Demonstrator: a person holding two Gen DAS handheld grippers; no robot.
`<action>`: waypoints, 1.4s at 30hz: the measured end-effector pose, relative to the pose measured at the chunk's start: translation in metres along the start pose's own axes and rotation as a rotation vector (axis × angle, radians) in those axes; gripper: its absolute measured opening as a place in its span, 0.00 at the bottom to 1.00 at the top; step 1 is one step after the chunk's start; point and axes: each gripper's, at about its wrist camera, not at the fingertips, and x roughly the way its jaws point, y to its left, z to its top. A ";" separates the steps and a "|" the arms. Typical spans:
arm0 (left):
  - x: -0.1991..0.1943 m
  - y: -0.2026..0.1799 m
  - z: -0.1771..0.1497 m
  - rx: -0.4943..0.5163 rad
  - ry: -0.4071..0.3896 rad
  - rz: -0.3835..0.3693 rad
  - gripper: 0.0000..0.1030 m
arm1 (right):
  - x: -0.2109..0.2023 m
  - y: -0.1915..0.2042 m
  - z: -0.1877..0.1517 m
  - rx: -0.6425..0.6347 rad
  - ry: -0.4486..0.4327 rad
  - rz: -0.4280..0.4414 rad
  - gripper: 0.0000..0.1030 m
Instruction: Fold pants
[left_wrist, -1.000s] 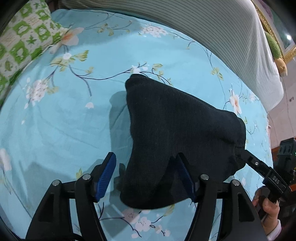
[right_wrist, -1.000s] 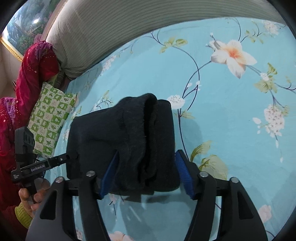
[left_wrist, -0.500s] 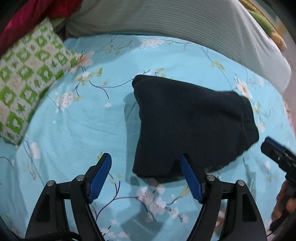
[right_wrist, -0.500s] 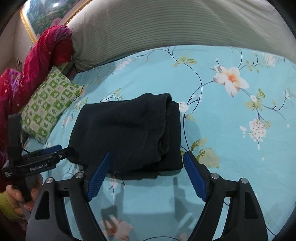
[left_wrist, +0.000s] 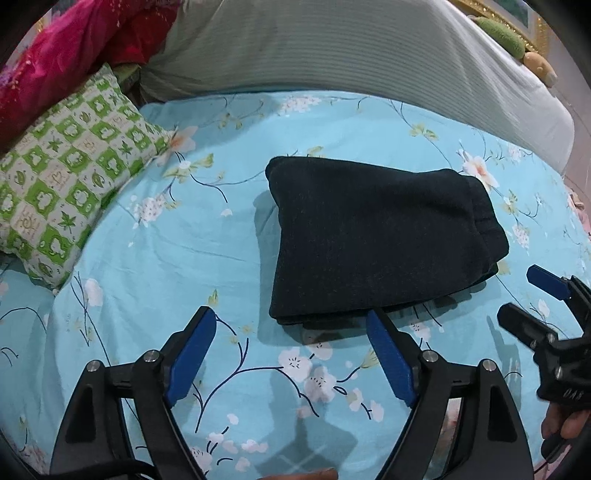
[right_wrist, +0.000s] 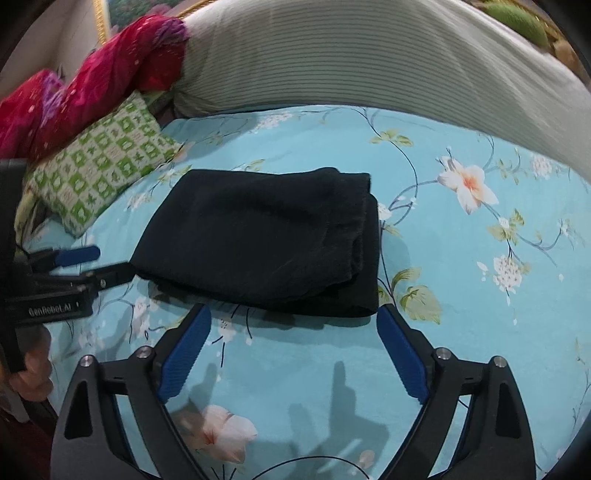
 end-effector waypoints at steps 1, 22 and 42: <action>0.000 -0.001 -0.001 0.004 -0.003 0.003 0.82 | -0.001 0.003 -0.001 -0.020 -0.007 -0.006 0.90; -0.001 -0.011 -0.011 0.041 -0.035 0.042 0.86 | 0.006 0.006 -0.012 -0.054 -0.066 -0.033 0.95; 0.009 -0.001 -0.008 0.024 -0.014 0.063 0.89 | 0.014 0.011 -0.011 -0.057 -0.063 -0.035 0.95</action>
